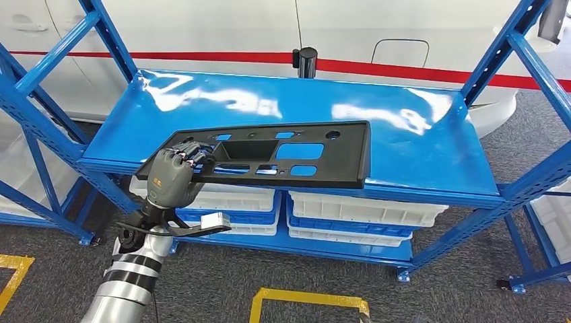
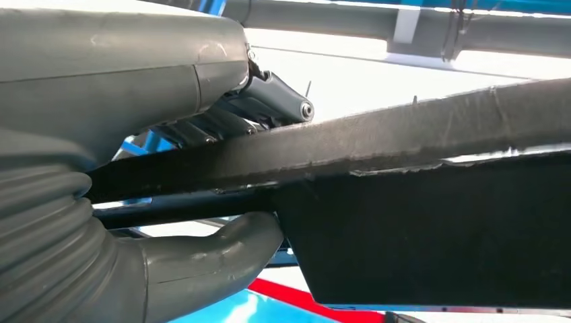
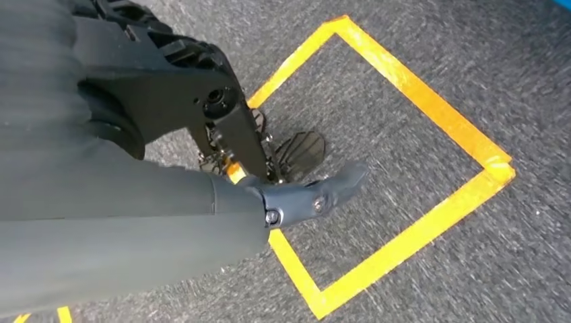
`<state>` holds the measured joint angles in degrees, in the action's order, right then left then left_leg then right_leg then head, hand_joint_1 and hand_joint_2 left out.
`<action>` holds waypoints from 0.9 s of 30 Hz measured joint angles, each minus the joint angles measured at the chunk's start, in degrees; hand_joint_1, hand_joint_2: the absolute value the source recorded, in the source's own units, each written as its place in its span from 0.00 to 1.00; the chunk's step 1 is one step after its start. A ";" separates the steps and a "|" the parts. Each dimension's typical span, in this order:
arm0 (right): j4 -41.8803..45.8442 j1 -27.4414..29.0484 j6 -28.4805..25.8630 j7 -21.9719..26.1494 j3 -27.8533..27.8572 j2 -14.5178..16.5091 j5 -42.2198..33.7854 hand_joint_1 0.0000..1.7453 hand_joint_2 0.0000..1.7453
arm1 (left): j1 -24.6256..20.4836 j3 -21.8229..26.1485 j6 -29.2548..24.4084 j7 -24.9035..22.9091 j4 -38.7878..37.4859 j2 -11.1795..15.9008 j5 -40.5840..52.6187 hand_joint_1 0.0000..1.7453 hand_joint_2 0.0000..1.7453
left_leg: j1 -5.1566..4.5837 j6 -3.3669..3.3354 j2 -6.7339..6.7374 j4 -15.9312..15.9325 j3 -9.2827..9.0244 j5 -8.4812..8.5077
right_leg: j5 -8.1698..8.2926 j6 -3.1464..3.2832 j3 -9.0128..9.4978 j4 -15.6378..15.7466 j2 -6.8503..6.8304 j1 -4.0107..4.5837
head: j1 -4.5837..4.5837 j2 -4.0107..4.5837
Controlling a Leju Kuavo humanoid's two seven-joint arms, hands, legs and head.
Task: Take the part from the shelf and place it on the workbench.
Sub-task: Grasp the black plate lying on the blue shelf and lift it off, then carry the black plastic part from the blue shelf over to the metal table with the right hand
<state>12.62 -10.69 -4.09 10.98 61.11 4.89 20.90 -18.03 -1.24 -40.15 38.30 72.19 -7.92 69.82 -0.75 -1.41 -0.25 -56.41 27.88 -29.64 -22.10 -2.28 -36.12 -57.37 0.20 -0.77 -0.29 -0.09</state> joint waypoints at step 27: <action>-0.03 -0.63 -0.04 -0.16 0.01 -0.25 0.17 0.00 1.00 | 0.39 -0.03 0.02 0.67 0.12 -0.33 -0.32 1.00 1.00 | 0.51 -0.85 -0.04 -1.67 6.35 4.98 | -3.68 0.01 1.14 -3.03 0.11 0.38 | 0.12 0.00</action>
<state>12.59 -11.32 -4.13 10.82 61.12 4.64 21.06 -17.64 -1.27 -40.13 38.98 72.31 -8.25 69.51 -0.24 -2.26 -0.28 -58.08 34.24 -24.66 -25.78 -2.27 -34.98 -60.40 0.31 -0.39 -0.16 -0.09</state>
